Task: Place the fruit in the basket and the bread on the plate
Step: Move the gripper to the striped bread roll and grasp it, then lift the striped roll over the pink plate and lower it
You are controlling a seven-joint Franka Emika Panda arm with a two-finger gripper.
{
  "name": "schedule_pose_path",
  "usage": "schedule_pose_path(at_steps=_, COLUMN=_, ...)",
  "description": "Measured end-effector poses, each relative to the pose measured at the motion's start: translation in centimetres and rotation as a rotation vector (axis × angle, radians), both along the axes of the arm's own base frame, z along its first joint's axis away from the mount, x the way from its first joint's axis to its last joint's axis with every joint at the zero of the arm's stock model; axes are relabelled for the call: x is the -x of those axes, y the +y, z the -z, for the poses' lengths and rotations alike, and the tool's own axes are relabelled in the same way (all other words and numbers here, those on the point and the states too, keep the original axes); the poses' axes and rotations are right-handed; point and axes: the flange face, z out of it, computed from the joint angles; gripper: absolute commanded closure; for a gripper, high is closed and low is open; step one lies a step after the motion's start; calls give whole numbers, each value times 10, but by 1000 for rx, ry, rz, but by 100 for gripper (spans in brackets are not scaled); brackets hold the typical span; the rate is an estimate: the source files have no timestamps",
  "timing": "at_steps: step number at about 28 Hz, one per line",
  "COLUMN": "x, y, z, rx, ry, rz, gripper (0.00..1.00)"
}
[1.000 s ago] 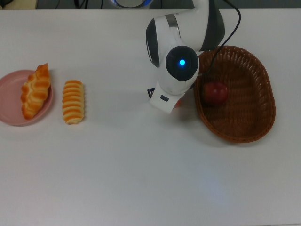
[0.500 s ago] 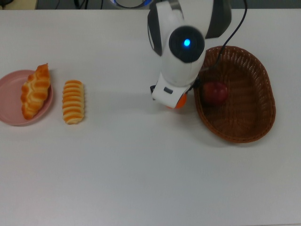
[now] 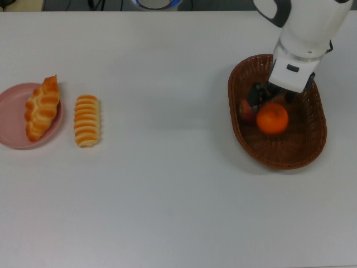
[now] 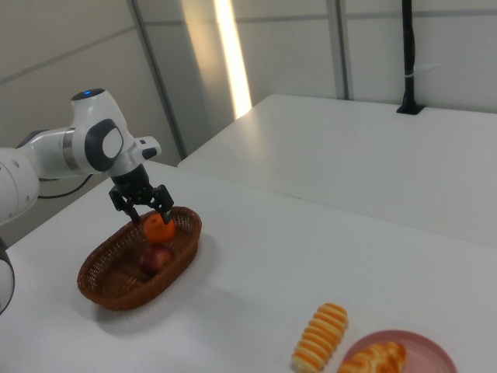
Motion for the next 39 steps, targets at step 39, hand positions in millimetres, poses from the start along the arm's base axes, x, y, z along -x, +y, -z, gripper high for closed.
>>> schedule_pose_path(at_steps=39, x=-62, y=-424, z=97, rx=280, ry=265, rz=442, gripper=0)
